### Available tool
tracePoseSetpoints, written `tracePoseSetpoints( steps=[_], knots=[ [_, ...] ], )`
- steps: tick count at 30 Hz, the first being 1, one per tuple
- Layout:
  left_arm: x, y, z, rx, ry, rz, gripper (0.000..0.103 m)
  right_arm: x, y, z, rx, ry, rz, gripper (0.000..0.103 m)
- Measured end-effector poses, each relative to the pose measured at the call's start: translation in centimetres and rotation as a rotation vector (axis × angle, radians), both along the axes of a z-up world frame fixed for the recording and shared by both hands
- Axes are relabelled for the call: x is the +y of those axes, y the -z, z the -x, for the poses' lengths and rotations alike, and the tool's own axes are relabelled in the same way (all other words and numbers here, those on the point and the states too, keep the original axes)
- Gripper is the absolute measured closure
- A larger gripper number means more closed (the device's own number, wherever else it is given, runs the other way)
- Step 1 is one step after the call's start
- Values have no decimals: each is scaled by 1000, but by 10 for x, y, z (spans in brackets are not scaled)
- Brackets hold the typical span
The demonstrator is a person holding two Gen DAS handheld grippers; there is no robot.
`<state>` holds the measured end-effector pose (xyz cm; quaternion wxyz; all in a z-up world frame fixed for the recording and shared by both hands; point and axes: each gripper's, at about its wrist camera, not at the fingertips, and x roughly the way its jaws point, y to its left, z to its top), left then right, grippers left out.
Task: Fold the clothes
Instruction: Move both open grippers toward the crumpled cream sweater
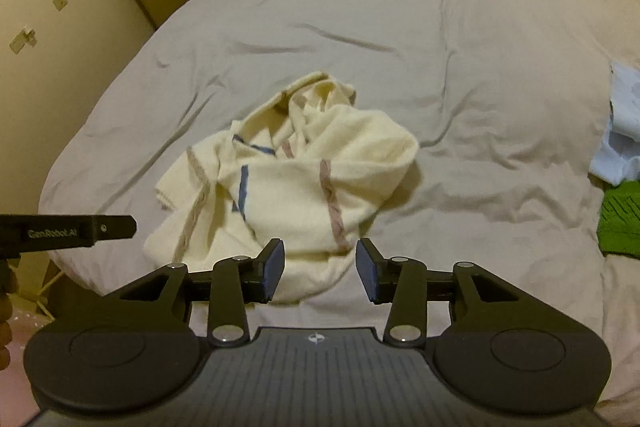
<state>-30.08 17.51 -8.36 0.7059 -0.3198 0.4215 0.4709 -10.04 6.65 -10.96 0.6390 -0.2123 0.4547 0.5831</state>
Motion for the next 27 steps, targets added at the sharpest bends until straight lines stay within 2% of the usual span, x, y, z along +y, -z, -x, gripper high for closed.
tracePoseSetpoints(
  steps=[15,27],
  knots=[
    [-112,-20,19,8,-45,-50,69,-75,-6,23,-35,-79,9,51],
    [-142,-31,34,19,-79,-102,64,-87,-16,35,-67,-123,-20,45]
  ],
)
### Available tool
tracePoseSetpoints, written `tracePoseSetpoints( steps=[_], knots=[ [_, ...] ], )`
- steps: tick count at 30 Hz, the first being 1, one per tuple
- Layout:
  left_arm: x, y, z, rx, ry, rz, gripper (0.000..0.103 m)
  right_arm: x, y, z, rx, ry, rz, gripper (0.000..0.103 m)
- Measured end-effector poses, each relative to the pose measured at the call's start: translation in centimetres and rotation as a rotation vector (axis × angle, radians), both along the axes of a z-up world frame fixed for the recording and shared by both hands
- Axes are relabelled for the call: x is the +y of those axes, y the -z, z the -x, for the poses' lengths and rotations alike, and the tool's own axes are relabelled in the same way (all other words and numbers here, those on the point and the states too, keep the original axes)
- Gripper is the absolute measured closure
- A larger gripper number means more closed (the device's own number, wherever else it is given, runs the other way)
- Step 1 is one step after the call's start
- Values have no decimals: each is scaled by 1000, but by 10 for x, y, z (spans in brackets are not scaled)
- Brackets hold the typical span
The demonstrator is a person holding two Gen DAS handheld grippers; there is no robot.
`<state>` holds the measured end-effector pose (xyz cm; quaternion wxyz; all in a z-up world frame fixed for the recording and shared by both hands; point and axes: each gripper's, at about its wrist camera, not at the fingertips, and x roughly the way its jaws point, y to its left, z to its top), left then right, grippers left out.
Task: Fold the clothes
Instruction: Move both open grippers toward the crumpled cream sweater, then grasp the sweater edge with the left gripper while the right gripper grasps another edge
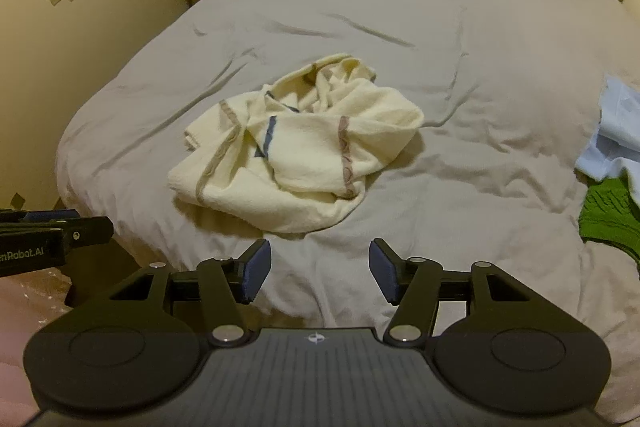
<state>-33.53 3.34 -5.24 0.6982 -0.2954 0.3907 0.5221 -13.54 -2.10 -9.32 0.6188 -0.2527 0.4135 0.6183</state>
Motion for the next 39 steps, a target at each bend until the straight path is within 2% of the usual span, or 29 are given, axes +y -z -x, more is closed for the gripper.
tracePoseSetpoints(
  steps=[12,19,23,31,39],
  knots=[
    [22,14,20,26,-27,31,63,23,11,10,5,-20,27,41],
    [69,31,33,48,14,66,63,57,31,13,5,39,76,40],
    [110,41,42,65,66,93,63,83,45,15,14,104,121,40],
    [209,60,52,94,220,136,62,140,74,21,57,304,202,40],
    [280,91,28,112,402,176,59,152,106,27,92,481,298,39]
  ],
)
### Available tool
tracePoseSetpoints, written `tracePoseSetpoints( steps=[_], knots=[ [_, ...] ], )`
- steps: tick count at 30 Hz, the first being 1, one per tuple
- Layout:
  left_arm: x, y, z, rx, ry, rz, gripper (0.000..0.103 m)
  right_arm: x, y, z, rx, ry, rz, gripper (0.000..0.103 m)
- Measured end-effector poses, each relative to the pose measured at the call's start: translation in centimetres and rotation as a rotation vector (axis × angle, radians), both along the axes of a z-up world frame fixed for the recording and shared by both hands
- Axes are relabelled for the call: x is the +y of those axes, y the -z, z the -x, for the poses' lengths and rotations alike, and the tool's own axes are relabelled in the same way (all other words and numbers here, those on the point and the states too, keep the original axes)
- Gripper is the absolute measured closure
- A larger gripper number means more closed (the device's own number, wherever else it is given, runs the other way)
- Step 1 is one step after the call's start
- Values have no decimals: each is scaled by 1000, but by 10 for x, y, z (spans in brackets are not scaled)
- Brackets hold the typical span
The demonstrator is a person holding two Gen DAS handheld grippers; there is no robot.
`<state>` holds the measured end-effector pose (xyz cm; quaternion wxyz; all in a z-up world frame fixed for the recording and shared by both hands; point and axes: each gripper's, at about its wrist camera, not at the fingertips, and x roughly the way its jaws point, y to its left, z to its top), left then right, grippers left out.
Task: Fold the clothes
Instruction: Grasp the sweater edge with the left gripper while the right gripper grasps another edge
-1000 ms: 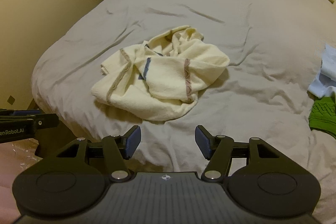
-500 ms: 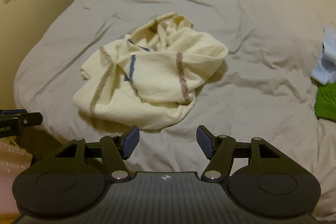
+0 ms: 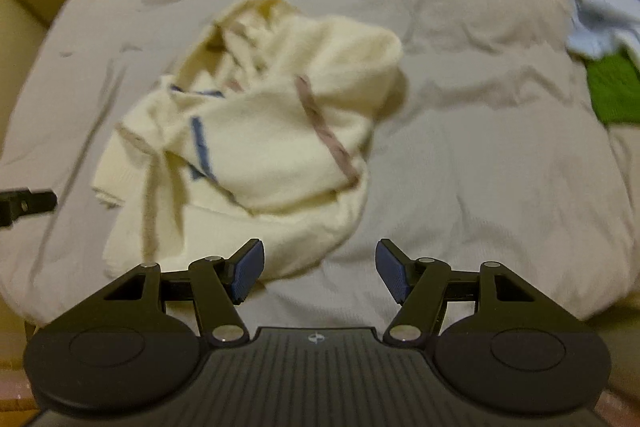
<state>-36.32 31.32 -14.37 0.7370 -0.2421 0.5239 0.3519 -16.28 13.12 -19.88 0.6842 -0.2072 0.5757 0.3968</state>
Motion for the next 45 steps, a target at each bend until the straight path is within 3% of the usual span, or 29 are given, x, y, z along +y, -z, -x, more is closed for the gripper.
tracePoseSetpoints(
  steps=[6,12,15,21,25,28,32,34,38,42,44,45],
  knots=[
    [38,30,-29,-17,44,68,59,9,17,-19,2,100,41,39],
    [84,59,-65,-11,26,94,59,43,42,-57,46,177,24,39],
    [109,74,-86,-23,18,106,53,63,53,-77,74,227,-8,39],
    [154,119,-130,11,16,128,52,95,82,-109,211,388,-72,39],
    [179,146,-141,24,1,187,59,104,107,-109,374,544,-107,39],
    [192,160,-146,30,12,224,65,117,123,-105,433,629,-94,40],
    [201,177,-149,32,47,278,82,137,139,-100,400,647,-21,40],
    [201,180,-149,32,73,289,82,140,140,-99,398,665,-21,40],
    [202,177,-142,6,87,294,82,137,116,-101,374,721,-118,38],
    [198,179,-141,-2,107,301,85,150,138,-96,376,699,-21,35],
    [194,176,-141,-4,131,293,97,146,148,-92,370,720,-31,46],
    [192,174,-140,-6,138,282,99,145,149,-90,357,704,-18,71]
  ],
)
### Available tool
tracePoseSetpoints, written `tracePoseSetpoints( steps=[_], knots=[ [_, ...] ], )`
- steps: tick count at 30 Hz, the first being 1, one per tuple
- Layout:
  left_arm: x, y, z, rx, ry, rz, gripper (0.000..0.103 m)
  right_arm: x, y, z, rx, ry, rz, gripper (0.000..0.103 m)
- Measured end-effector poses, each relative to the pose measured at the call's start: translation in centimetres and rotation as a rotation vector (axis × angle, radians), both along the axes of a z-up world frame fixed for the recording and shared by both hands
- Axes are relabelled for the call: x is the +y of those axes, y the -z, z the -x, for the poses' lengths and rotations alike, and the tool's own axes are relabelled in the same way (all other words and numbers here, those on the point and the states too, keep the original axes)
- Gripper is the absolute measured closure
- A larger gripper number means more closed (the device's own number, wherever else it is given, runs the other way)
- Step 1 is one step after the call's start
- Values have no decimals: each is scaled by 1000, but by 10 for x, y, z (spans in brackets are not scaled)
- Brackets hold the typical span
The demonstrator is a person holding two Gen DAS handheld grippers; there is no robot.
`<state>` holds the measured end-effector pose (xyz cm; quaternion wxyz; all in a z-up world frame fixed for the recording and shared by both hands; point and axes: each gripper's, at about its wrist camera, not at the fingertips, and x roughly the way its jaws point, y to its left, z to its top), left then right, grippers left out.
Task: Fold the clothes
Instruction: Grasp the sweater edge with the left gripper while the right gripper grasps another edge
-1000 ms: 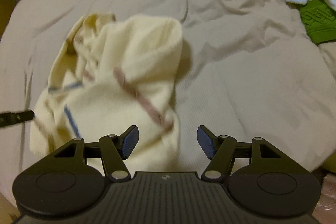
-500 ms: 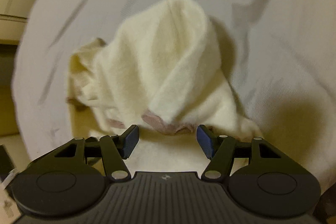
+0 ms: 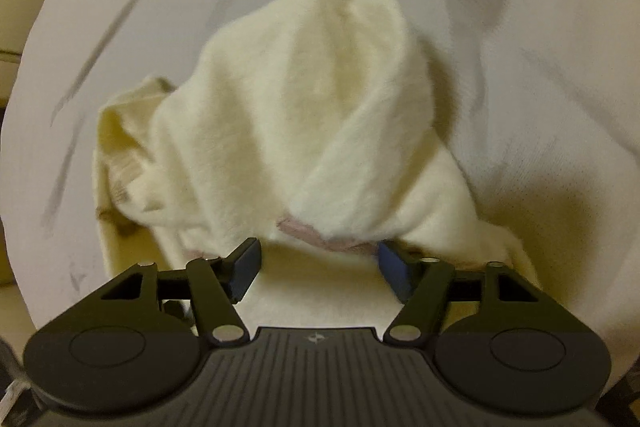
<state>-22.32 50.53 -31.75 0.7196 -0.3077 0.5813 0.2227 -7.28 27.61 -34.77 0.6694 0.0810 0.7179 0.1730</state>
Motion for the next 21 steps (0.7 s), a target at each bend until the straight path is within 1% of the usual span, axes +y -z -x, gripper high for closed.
tracePoseSetpoints(
  steps=[1,2,3,5,8,9,10,11,12,13,15,17,18,20,21],
  knots=[
    [-2,-2,1,-4,5,-12,100,-1,0,1,-9,-28,17,100],
    [-3,-5,3,-7,5,-22,100,-6,-2,2,-14,-45,16,100],
    [-3,-9,6,-12,2,-34,100,-12,-5,3,-16,-54,4,103],
    [-4,-19,14,-26,-1,-63,100,-28,-13,3,-32,-57,-2,103],
    [-7,-35,21,-50,15,-90,100,-53,-24,-2,-16,3,-89,100],
    [-9,-37,22,-49,25,-99,100,-53,-27,-3,-15,11,-108,95],
    [-10,-40,23,-48,36,-109,100,-51,-30,-4,-18,15,-114,82],
    [-12,-42,24,-43,44,-114,100,-48,-32,-4,-22,19,-121,72],
    [-14,-44,24,-36,52,-119,100,-43,-33,-5,-29,28,-124,44],
    [-14,-43,24,-33,55,-125,100,-37,-33,-6,-39,34,-116,39],
    [-14,-40,23,-33,57,-132,100,-24,-32,-9,-61,39,-68,39],
    [-16,-37,24,-38,47,-130,100,-9,-26,-13,-80,30,39,37],
    [-15,-35,24,-37,43,-128,100,-3,-19,-15,-72,18,77,37],
    [-13,-30,25,-34,39,-120,100,3,-6,-18,-39,7,99,37],
    [-12,-30,27,-33,39,-117,100,0,-3,-18,-23,27,86,38]
  ],
)
